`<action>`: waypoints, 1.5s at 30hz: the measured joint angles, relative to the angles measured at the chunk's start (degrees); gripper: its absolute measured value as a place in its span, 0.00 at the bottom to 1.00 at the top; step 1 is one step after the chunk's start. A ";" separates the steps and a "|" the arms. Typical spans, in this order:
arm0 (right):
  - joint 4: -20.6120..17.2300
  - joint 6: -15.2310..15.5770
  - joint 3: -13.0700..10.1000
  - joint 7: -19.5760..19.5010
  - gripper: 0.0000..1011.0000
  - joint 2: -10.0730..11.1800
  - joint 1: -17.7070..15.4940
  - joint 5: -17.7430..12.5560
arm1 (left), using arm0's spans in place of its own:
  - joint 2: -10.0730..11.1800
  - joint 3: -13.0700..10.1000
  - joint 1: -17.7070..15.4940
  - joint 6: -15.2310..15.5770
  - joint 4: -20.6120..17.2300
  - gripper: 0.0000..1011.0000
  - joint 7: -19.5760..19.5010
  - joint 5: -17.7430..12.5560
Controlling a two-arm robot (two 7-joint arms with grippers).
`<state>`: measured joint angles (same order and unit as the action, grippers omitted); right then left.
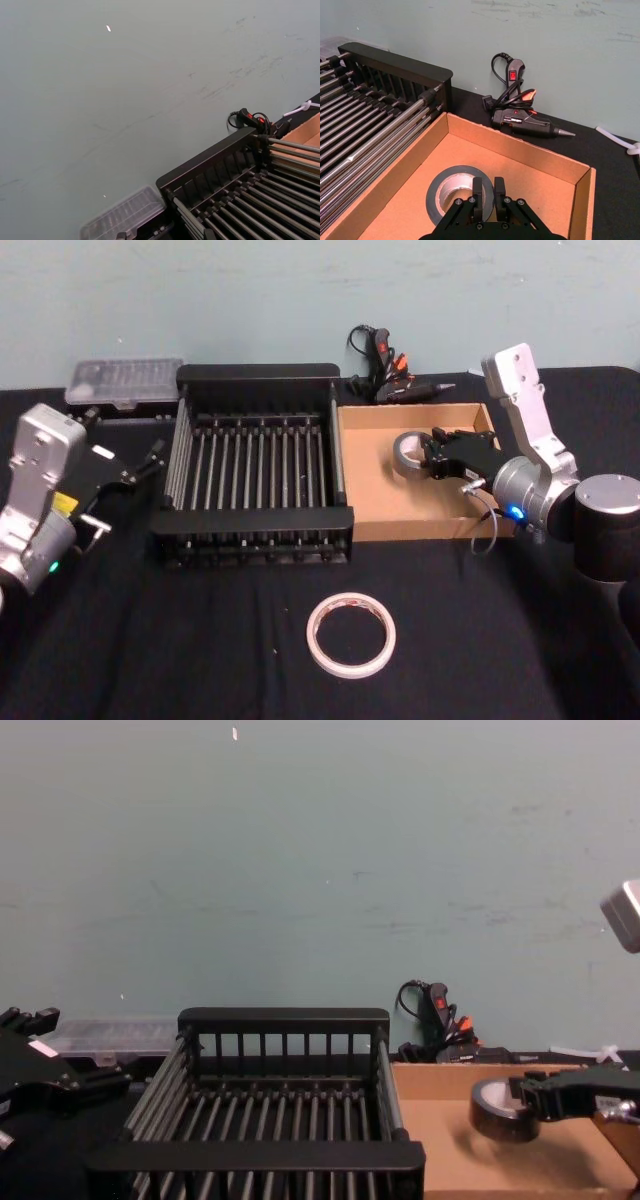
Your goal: Pick up the white tape and place it into the black box , Pick up the silver tape and place it into the brown box.
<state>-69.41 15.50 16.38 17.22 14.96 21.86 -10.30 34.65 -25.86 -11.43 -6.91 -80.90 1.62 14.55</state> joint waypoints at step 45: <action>-0.08 -0.18 -0.09 0.01 0.99 0.03 -0.04 -0.13 | 0.00 0.00 0.00 0.00 0.00 0.99 0.00 0.00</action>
<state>-69.48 15.32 16.30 17.23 14.98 21.82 -10.43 34.65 -25.86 -11.43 -6.91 -80.90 1.62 14.55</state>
